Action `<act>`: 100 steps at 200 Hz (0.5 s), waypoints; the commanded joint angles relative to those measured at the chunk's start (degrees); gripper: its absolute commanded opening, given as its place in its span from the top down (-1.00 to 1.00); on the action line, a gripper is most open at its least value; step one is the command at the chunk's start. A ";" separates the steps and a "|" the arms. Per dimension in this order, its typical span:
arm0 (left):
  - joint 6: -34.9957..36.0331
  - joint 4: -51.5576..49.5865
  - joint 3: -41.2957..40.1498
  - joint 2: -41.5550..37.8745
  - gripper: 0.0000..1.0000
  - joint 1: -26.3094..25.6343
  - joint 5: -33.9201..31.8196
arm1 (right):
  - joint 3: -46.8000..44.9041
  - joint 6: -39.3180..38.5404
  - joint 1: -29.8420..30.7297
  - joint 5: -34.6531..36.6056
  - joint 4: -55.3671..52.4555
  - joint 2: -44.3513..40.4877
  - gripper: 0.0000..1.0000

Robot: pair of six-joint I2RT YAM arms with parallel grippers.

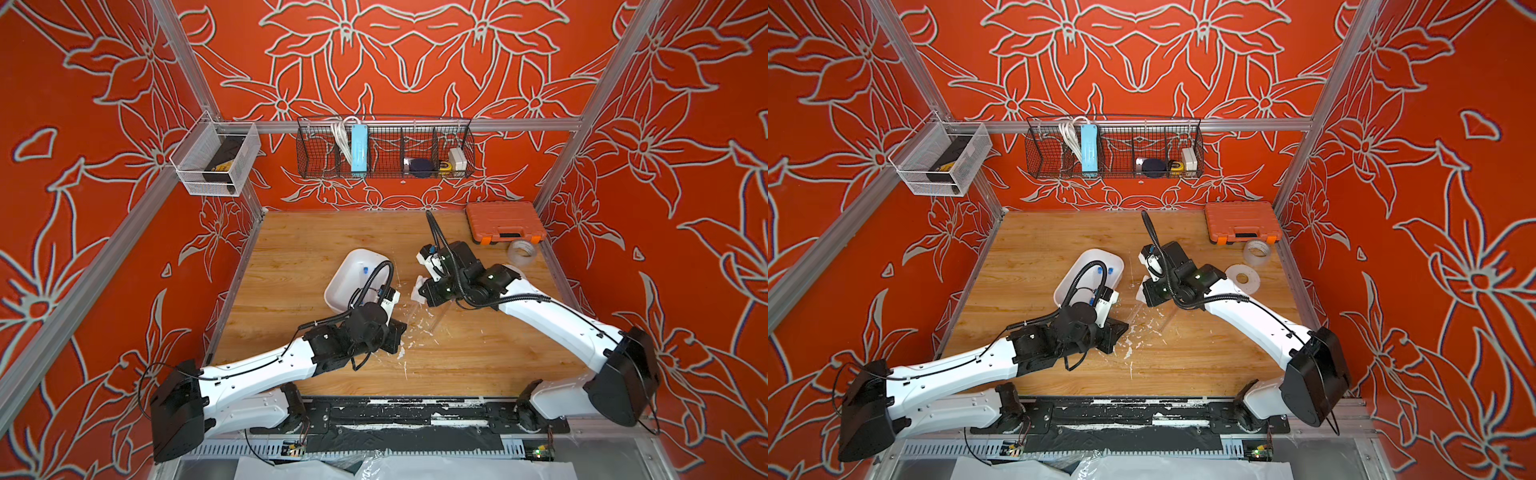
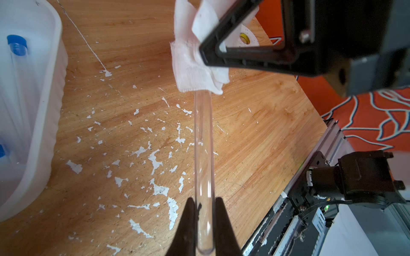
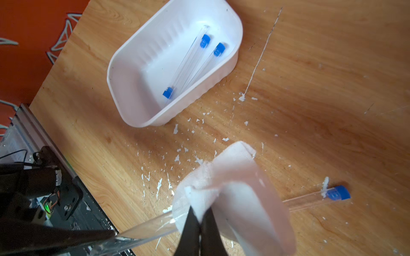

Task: Wipe the exteriors of test tubes
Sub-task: Wipe the dirt from the test tube.

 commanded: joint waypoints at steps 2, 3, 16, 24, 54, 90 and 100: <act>0.71 0.68 0.04 -1.29 0.80 -0.55 -0.52 | 1.86 -1.36 -0.30 -0.45 -1.79 0.79 1.00; 0.75 0.68 -0.02 -1.29 0.80 -0.55 -0.58 | 1.86 -1.33 -0.34 -0.60 -1.73 0.79 1.00; 0.76 1.04 -0.29 -1.20 0.80 -0.55 -1.28 | 1.28 -0.19 -0.03 -2.23 -0.89 0.55 1.00; 0.74 1.73 -0.70 -1.20 0.80 -0.55 -1.67 | 0.67 0.50 0.60 -2.50 -0.24 0.31 1.00; 0.38 4.29 -1.23 -0.39 0.81 -0.54 -2.61 | -1.42 2.32 4.09 -1.86 0.42 0.10 1.00; 0.49 5.39 -0.56 0.81 0.82 -0.55 -4.22 | -4.15 5.02 7.59 -0.36 1.45 -2.20 1.00; 0.49 5.60 -0.43 0.84 0.82 -0.55 -4.50 | -4.67 5.65 8.21 -0.09 1.65 -3.06 1.00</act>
